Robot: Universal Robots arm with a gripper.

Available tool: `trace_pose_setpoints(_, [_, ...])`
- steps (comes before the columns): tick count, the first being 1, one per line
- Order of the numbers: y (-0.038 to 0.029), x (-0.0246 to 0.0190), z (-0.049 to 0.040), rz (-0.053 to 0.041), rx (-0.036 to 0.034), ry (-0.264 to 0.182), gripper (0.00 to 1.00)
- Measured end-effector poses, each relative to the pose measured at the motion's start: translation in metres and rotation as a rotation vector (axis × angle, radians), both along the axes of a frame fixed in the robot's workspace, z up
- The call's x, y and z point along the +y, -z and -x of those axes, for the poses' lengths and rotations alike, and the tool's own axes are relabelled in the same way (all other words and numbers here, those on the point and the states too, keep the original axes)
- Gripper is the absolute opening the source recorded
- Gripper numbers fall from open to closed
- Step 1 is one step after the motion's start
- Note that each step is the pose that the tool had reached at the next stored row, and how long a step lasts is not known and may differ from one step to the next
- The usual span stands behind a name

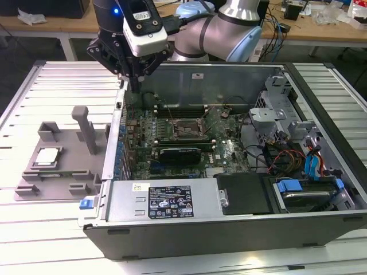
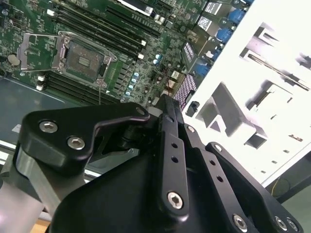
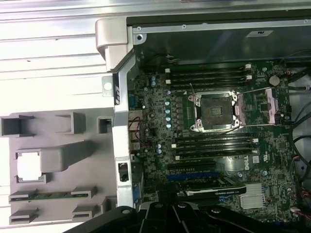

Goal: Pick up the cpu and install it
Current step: 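Reach for the cpu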

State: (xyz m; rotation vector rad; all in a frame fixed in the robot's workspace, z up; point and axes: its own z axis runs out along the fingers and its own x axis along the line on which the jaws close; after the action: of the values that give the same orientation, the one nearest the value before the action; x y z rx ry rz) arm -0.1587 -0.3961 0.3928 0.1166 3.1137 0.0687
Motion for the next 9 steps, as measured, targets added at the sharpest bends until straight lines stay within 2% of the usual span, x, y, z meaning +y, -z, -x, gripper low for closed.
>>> trace_pose_setpoints(9, [0.0,0.0001,0.0163,-0.0001,0.0,0.0,0.11])
